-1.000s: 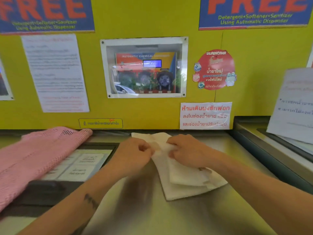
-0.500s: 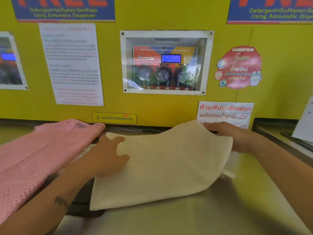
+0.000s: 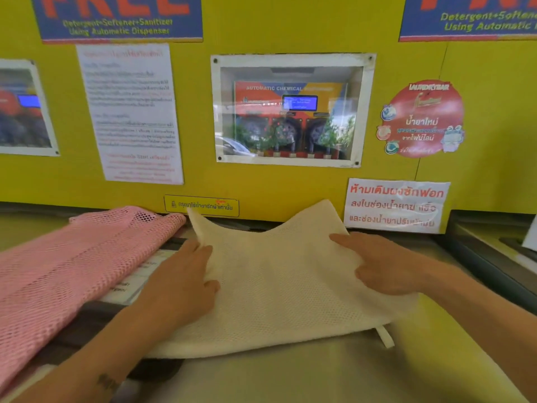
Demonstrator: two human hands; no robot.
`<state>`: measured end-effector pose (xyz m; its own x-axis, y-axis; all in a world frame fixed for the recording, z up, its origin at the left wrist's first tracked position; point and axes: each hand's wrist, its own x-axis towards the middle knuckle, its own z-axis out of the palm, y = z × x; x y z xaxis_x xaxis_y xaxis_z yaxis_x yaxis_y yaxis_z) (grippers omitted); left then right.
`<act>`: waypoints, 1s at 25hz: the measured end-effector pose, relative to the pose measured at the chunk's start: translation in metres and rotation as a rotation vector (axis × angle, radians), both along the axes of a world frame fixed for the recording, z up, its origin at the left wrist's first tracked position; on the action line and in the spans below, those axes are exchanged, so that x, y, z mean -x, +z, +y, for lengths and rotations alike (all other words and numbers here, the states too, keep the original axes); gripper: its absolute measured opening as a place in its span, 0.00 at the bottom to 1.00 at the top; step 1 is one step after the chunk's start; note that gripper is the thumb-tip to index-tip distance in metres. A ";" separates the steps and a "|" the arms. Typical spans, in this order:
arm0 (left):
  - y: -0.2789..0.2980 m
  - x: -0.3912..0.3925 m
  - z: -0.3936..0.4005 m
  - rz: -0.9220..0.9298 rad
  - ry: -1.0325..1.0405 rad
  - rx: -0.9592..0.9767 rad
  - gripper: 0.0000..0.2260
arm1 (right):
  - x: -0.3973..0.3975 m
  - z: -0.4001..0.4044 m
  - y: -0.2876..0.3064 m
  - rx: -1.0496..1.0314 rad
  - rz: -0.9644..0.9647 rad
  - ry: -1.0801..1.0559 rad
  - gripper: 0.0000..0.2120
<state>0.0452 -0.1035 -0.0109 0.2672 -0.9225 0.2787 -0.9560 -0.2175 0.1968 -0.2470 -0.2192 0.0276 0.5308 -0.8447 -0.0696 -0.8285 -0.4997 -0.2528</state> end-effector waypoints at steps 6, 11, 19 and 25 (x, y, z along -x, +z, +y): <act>0.041 -0.041 0.056 0.074 0.164 0.283 0.33 | -0.074 0.007 0.051 0.287 -0.103 0.253 0.35; 0.050 -0.110 0.131 0.119 0.385 0.513 0.25 | -0.194 -0.004 0.072 0.340 -0.175 0.449 0.35; -0.001 -0.212 0.218 0.187 0.569 0.456 0.19 | -0.395 0.019 0.046 0.334 -0.128 0.568 0.33; -0.043 -0.256 0.251 0.237 0.514 0.323 0.15 | -0.442 0.071 -0.018 0.196 0.257 0.743 0.27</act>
<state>0.3011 0.1471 -0.0536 0.7400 -0.5405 0.4004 -0.6690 -0.5297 0.5214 0.1949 -0.1483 0.0095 0.9457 -0.2868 -0.1530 -0.2826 -0.9580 0.0491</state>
